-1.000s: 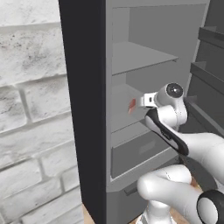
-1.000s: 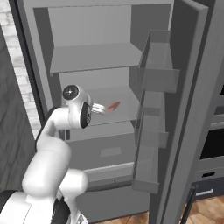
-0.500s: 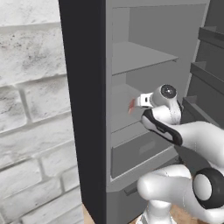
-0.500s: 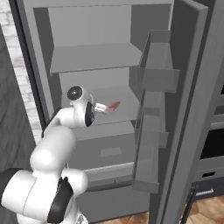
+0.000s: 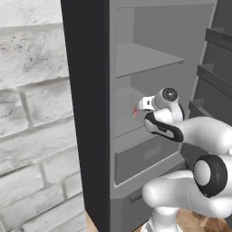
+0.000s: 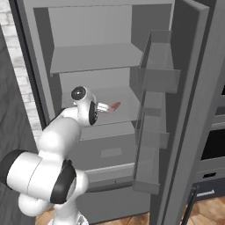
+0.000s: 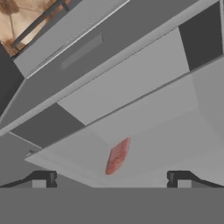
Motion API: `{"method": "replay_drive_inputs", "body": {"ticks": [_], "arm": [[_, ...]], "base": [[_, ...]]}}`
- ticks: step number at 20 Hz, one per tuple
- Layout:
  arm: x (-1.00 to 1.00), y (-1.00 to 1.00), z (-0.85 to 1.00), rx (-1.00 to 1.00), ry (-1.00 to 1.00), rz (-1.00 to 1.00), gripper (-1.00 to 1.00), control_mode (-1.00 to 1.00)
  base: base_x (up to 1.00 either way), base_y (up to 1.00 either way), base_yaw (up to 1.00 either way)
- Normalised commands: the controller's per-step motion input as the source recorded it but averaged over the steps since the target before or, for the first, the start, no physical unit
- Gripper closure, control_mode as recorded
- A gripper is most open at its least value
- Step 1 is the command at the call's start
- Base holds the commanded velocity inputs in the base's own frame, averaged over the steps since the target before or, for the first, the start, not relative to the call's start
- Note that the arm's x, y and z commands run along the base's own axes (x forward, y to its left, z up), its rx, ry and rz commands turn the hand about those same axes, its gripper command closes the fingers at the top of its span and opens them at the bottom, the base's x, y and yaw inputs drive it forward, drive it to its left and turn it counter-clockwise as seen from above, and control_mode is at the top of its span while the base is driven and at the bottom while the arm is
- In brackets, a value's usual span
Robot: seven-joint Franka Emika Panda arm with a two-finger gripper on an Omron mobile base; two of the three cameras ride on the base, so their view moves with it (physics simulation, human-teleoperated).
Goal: Gather the sweet potato and bell pepper from the fridge and place them on a tray on the dining counter. Then gather the steaks from the fridge and place them on the other tray.
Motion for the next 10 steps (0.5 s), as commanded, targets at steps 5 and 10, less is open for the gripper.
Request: {"method": "replay_drive_inputs", "body": {"ticks": [5,10], "arm": [[0.23,0.02,-0.15,0.00,0.00,0.00,-1.00,-1.00],[0.19,0.00,-0.15,0.00,0.00,0.00,-1.00,-1.00]], "base": [[0.00,0.00,0.00],[0.00,0.00,0.00]]}}
